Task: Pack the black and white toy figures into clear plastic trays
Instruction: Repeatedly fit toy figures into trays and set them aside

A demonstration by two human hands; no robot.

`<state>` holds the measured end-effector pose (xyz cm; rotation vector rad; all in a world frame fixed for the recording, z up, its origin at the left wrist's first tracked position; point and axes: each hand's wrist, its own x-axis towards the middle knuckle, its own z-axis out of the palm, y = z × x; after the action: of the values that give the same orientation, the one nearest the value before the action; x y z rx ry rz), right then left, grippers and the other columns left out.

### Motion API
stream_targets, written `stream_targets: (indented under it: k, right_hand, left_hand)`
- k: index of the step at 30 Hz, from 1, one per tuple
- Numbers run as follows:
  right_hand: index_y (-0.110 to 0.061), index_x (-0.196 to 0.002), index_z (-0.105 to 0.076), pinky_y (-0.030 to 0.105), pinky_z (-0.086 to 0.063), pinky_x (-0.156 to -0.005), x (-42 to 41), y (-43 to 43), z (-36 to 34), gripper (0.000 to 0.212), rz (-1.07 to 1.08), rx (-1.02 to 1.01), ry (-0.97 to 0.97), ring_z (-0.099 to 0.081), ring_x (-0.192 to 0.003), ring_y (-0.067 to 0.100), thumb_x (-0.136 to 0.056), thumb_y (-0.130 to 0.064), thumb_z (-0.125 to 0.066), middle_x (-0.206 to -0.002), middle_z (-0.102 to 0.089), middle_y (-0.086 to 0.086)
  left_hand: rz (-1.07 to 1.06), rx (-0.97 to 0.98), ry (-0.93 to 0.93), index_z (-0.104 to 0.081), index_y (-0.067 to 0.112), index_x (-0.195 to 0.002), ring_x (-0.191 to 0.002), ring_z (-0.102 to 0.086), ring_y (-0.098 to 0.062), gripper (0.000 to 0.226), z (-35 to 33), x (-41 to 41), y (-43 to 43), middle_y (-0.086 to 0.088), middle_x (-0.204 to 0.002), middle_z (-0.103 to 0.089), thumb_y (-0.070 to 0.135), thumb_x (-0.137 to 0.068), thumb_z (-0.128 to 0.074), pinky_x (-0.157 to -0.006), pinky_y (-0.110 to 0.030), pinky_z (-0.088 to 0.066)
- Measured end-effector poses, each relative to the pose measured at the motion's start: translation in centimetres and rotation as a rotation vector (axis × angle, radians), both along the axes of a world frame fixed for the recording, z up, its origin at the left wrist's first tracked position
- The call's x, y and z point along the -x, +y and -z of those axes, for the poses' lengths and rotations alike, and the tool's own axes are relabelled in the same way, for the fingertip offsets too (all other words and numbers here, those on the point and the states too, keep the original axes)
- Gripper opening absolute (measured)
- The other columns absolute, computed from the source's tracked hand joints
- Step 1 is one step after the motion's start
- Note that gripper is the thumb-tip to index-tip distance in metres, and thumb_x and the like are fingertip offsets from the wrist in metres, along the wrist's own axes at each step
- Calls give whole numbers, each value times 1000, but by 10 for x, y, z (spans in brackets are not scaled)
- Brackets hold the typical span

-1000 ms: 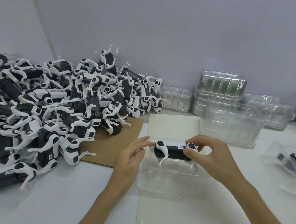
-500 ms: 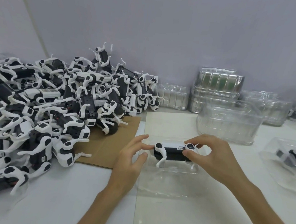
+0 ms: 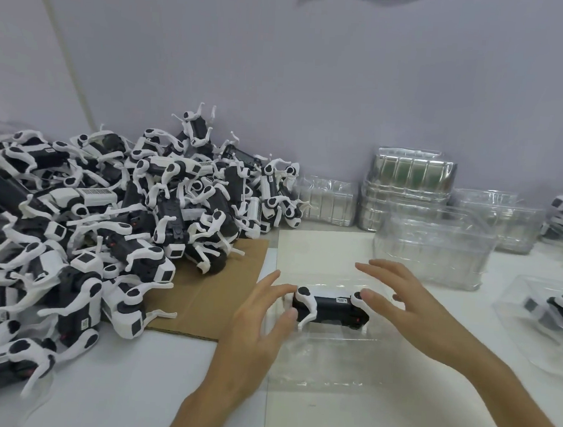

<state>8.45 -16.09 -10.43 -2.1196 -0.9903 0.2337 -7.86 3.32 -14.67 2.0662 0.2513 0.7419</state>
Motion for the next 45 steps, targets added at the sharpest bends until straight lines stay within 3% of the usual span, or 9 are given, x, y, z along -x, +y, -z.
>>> stream_targets:
  k: [5, 18, 20, 25, 29, 33, 37, 41, 45]
  right_hand:
    - [-50, -151, -14, 26, -37, -101, -8, -14, -5, 100, -14, 120, 288, -47, -125, -3, -66, -75, -61, -147, -27, -29]
    - [-39, -141, -41, 22, -38, -93, -6, -4, 4, 80, 26, -19, 440, -54, -110, -13, -68, -59, -67, -137, -54, -13]
    - [-38, -150, -33, 24, -33, -104, -4, -3, 3, 78, 52, 5, 379, -47, -124, -9, -81, -52, -68, -145, -46, -20]
    - [-55, -149, -2, 28, -12, -121, 22, 12, -18, 75, -11, 84, -384, -4, -148, -2, -98, -42, -55, -161, 5, -28]
    - [-52, -153, -2, 26, -2, -120, 55, 42, -24, 69, -235, 246, -397, 5, -148, -4, -96, -66, -37, -162, 11, -26]
    - [-43, -157, -4, 36, -3, -121, 74, 53, -10, 64, -208, 448, -393, 4, -152, 9, -100, -62, -28, -166, 4, -16]
    - [-41, -156, -10, 33, -6, -120, 69, 39, -8, 58, -88, 474, -411, 2, -153, 10, -102, -57, -26, -165, -7, -15]
    - [-43, -155, -13, 31, -15, -118, 51, 5, -9, 54, 27, 497, -411, -1, -152, 8, -103, -50, -27, -163, -14, -19]
    - [-43, -155, -11, 28, -19, -118, 31, -30, -10, 52, 138, 515, -386, 2, -152, 6, -105, -44, -26, -162, -14, -22]
  left_hand:
    - [22, -161, -37, -69, 47, -108, -140, -34, 3, 27, -1, 4, -10, 33, -142, -46, 52, -87, -53, -114, -27, -26]
    - [42, -149, -10, -74, 47, -103, -141, -21, 12, 24, 4, 0, -14, 39, -141, -40, 46, -92, -52, -109, -8, -18]
    - [5, -112, -20, -67, 50, -108, -141, -24, 10, 24, 6, 0, -14, 36, -147, -32, 54, -88, -54, -108, -12, -21]
    - [-73, -22, -17, -49, 43, -124, -133, -33, 11, 49, 7, -2, -9, 42, -136, -33, 62, -79, -56, -106, -24, -35]
    - [29, 250, -66, -45, 40, -133, -130, -43, 9, 42, 1, 3, -13, 32, -133, -51, 46, -91, -41, -110, -31, -36]
    - [-4, 482, -124, -50, 30, -124, -116, -61, -3, 39, -11, 0, -16, 14, -134, -58, 52, -96, -34, -107, -42, -42]
    - [-33, 308, -44, -48, 41, -131, -111, -64, -2, 48, -5, 3, -17, 30, -120, -61, 52, -88, -31, -108, -44, -41]
    - [-6, 171, 18, -45, 46, -126, -98, -66, 6, 42, 0, 0, -16, 3, -126, -64, 51, -87, -31, -99, -38, -48]
    - [22, 62, 62, -40, 48, -126, -97, -64, 8, 46, 4, -4, -13, 17, -134, -53, 65, -85, -28, -82, -14, -46]
